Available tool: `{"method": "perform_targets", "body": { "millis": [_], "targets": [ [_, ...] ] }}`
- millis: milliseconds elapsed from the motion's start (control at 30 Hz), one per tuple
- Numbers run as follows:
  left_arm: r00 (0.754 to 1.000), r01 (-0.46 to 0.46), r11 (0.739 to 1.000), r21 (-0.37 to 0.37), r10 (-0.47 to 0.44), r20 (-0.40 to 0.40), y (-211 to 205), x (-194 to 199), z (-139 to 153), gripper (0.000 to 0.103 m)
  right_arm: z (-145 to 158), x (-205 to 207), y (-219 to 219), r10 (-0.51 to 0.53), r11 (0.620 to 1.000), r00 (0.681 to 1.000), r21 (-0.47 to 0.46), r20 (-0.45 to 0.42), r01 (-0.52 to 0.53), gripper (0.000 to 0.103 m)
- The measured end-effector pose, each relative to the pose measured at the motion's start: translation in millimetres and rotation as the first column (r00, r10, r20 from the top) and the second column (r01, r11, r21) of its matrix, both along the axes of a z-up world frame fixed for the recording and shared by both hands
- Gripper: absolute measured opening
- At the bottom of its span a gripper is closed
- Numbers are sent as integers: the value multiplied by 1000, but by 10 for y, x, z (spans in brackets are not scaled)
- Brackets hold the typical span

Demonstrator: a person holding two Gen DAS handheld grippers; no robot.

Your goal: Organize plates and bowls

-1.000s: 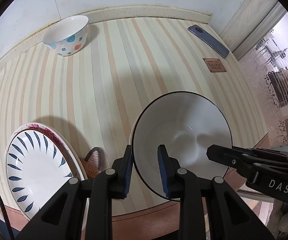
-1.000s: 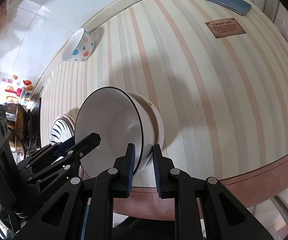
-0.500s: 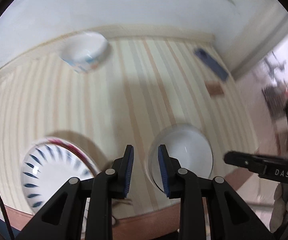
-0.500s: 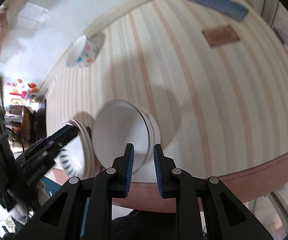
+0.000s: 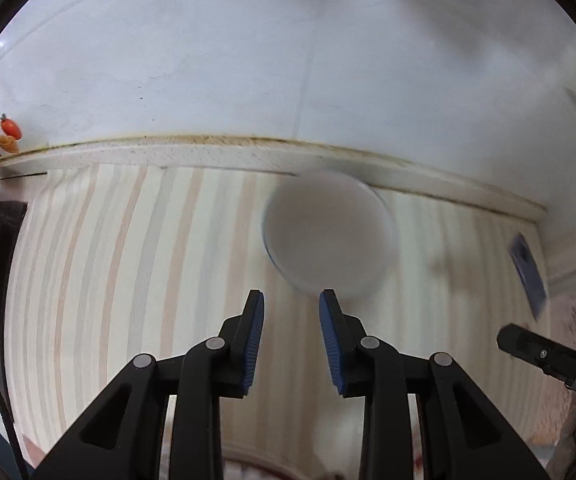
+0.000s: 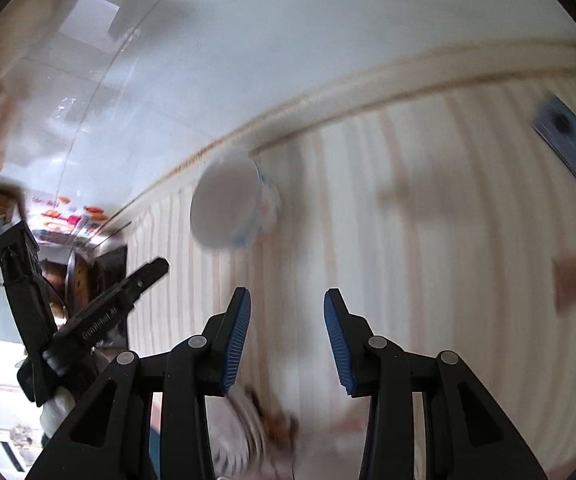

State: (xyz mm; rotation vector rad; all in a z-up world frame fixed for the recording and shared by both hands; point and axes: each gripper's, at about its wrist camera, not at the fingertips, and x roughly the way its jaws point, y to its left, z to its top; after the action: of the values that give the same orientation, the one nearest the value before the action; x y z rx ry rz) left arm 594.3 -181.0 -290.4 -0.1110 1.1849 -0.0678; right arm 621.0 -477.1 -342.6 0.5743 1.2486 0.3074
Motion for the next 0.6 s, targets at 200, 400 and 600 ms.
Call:
{"method": "perform_targets", "body": {
  "millis": [200, 400, 600],
  "targets": [
    [997, -32, 999, -4, 31, -66, 140, 513, -433, 26, -380, 793, 440, 52, 998, 998, -33, -23, -53, 41],
    [989, -24, 998, -55, 16, -150, 163, 707, -745, 26, -678, 1084, 637, 91, 995, 993, -45, -70, -94, 41],
    [986, -17, 996, -85, 3, -169, 154, 748, -833, 26, -818, 1160, 681, 104, 994, 989, -28, -102, -107, 41]
  ]
}}
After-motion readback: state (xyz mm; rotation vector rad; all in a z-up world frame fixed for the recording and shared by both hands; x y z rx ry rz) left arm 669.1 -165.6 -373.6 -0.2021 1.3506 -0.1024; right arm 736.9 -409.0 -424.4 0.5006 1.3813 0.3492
